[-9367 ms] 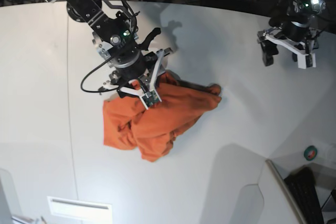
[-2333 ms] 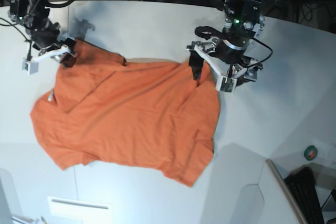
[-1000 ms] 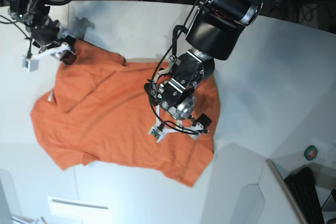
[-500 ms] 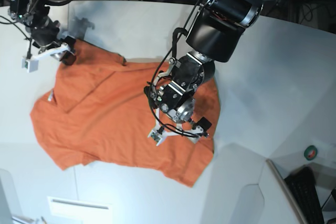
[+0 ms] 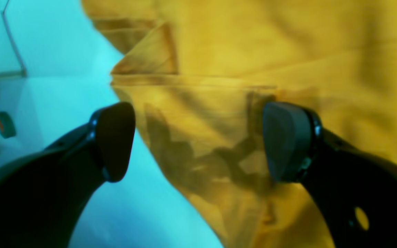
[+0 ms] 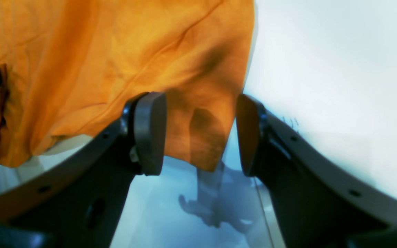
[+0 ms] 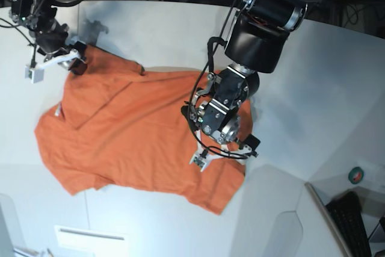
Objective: Layout the t-shirt on the table in an organized manner, then fold the t-shirt properly
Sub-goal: 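Press the left gripper onto the shirt body and grasp the fabric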
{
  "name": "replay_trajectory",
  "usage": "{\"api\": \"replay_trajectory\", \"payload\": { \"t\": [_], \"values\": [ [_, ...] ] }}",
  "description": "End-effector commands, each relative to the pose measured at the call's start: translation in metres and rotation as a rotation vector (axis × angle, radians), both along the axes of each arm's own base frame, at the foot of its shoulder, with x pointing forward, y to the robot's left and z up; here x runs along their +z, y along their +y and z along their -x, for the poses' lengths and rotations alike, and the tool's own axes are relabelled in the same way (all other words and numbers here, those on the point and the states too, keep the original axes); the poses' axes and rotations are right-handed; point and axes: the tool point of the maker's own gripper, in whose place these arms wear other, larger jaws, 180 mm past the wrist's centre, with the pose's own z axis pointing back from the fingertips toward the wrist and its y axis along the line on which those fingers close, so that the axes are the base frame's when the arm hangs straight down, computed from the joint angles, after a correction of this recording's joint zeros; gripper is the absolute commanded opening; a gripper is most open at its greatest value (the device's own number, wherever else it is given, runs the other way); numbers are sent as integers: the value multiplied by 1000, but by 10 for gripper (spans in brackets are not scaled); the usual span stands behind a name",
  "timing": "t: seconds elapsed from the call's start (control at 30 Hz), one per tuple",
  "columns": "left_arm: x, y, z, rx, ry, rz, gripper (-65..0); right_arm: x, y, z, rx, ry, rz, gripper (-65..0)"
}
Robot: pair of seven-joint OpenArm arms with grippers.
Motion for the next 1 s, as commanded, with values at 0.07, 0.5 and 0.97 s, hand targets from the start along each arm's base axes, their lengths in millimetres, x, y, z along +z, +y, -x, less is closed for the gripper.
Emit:
{"api": "replay_trajectory", "payload": {
  "t": [0.07,0.5,0.97],
  "values": [
    [13,-6,-13,-6,-45,5,-104,9,-2,-9,9,-43,9,-344],
    [14,-23,-11,-16,-43,34,-104,9,-2,-9,10,-42,8,-344],
    [3,-26,-5,-14,0,33,-303,9,-2,-10,10,-44,8,-344]
  ]
}}
